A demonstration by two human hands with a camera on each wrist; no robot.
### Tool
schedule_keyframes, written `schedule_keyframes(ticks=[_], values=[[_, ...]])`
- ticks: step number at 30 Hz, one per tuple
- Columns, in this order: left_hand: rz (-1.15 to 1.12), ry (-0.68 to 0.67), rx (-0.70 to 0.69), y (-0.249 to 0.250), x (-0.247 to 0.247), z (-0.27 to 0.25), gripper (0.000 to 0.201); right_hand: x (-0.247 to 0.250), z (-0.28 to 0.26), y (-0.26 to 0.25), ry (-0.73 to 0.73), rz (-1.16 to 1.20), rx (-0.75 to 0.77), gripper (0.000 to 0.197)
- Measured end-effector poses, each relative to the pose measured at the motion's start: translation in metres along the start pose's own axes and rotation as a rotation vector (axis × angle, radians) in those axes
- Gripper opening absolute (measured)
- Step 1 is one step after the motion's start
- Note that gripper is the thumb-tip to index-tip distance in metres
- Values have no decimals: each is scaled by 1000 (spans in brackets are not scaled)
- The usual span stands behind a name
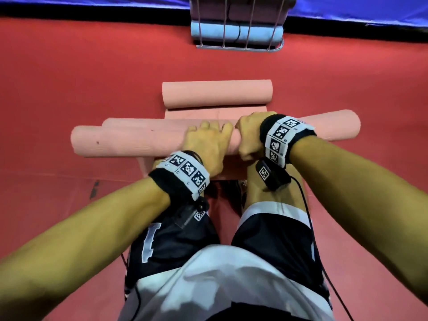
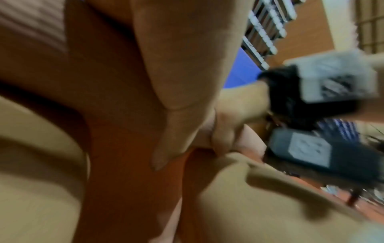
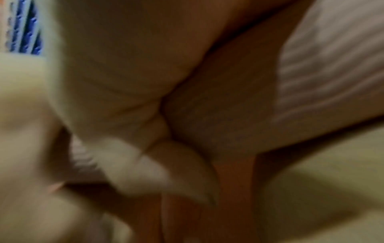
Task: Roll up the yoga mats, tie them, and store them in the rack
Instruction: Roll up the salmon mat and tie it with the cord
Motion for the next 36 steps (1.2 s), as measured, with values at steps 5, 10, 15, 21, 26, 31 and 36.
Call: schedule_keyframes(ticks=[5,10,15,21,26,31,36], values=[[-76,5,-35,-19,14,12,54,8,0,2,212,113,36,56],[-138,72,20,-46,77,16,50,47,-23,16,542,131,27,62],[-112,204,36,-59,162,8,47,130,-66,45,648,124,-10,46],[-279,-104,-64,-30,135,-13,44,92,-101,39,345,119,81,60],[-609,-437,-105,11,33,-33,39,-1,-82,10,-17,136,165,50],[-543,-348,-126,13,14,-43,63,-29,-64,0,-154,177,162,51],[-124,-126,-140,33,9,-53,81,-37,-55,-6,-280,213,196,43]])
Point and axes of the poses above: each hand's wrist, its own z-axis towards the middle knuckle, its own x-axis out of the back of the hand, y = z × x, the point moved 8 cm from there along z, towards the middle knuckle, and after that the axes turned 15 degrees about -x, right-handed, at the moved point
